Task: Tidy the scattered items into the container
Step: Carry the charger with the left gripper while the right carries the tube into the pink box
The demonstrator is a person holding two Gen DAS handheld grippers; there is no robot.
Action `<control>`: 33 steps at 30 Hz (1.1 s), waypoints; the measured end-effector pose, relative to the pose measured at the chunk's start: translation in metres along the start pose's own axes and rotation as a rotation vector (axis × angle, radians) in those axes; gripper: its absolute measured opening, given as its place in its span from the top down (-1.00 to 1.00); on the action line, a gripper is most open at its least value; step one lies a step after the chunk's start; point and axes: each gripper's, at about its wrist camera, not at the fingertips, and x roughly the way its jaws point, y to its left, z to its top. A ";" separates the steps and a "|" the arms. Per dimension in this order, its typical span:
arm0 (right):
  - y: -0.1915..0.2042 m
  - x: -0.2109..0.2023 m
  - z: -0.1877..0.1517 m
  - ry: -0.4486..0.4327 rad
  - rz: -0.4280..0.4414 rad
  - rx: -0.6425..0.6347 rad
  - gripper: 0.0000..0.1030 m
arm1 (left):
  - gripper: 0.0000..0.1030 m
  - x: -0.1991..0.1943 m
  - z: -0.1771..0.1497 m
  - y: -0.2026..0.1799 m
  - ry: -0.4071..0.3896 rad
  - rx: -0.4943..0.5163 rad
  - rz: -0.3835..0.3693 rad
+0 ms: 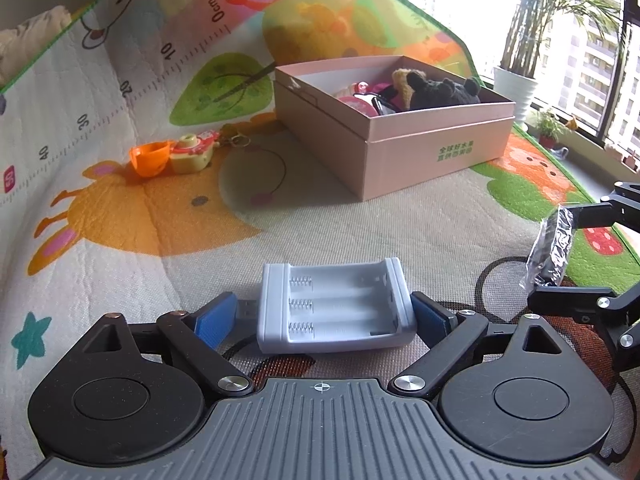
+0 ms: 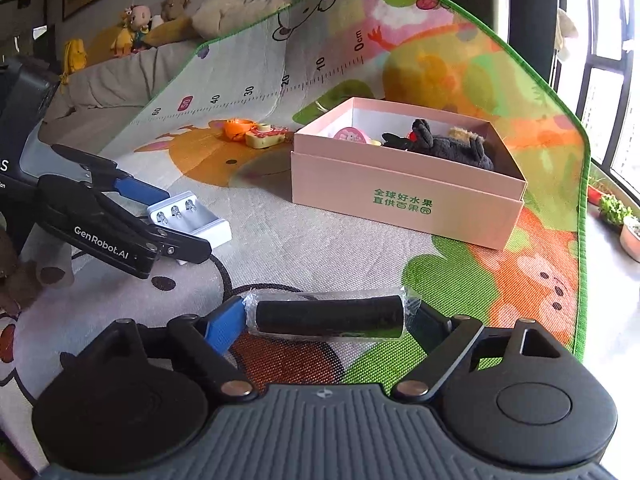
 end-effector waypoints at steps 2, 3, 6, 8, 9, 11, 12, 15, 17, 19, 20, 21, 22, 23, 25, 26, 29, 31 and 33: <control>0.000 -0.005 -0.001 -0.005 -0.006 0.002 -0.68 | -0.85 -0.001 0.000 -0.001 0.001 0.003 -0.005; 0.000 -0.008 -0.001 -0.011 -0.008 0.005 -0.68 | -0.85 -0.002 0.000 -0.002 0.005 0.003 -0.008; -0.002 -0.017 -0.003 -0.040 -0.012 0.020 -0.68 | -0.84 -0.002 0.001 -0.006 0.023 0.003 -0.015; -0.004 -0.022 -0.005 -0.056 -0.010 0.031 -0.68 | -0.84 -0.004 0.003 -0.012 0.035 0.016 -0.023; -0.006 -0.024 -0.006 -0.062 -0.011 0.035 -0.68 | -0.84 -0.005 0.004 -0.016 0.037 0.026 -0.026; -0.008 -0.027 -0.008 -0.068 -0.017 0.040 -0.69 | -0.84 -0.008 0.007 -0.025 0.035 0.048 -0.037; -0.010 -0.028 -0.009 -0.070 -0.020 0.043 -0.69 | -0.84 -0.010 0.009 -0.029 0.033 0.058 -0.044; -0.014 -0.032 -0.011 -0.080 -0.027 0.054 -0.69 | -0.84 -0.013 0.014 -0.042 0.026 0.088 -0.067; -0.016 -0.034 -0.012 -0.083 -0.031 0.059 -0.69 | -0.84 -0.014 0.018 -0.051 0.022 0.108 -0.079; -0.018 -0.036 -0.013 -0.084 -0.035 0.061 -0.69 | -0.84 -0.013 0.022 -0.059 0.018 0.128 -0.095; -0.019 -0.036 -0.014 -0.083 -0.036 0.062 -0.69 | -0.84 -0.013 0.024 -0.063 0.016 0.139 -0.102; -0.020 -0.037 -0.015 -0.081 -0.038 0.061 -0.69 | -0.84 -0.012 0.026 -0.066 0.013 0.149 -0.109; -0.020 -0.038 -0.015 -0.080 -0.041 0.061 -0.69 | -0.84 -0.011 0.029 -0.068 0.009 0.157 -0.114; -0.021 -0.038 -0.015 -0.080 -0.043 0.060 -0.69 | -0.84 -0.010 0.032 -0.070 0.004 0.163 -0.119; -0.024 -0.041 -0.016 -0.082 -0.052 0.061 -0.69 | -0.84 -0.009 0.041 -0.072 -0.011 0.169 -0.127; -0.026 -0.042 -0.015 -0.084 -0.057 0.062 -0.69 | -0.84 -0.008 0.046 -0.073 -0.020 0.172 -0.132; -0.034 -0.048 -0.011 -0.095 -0.074 0.064 -0.69 | -0.84 -0.008 0.064 -0.073 -0.064 0.184 -0.133; -0.044 -0.052 -0.003 -0.105 -0.070 0.071 -0.69 | -0.84 -0.007 0.080 -0.070 -0.105 0.185 -0.129; -0.055 -0.055 0.012 -0.120 -0.063 0.068 -0.69 | -0.84 -0.006 0.098 -0.066 -0.143 0.179 -0.122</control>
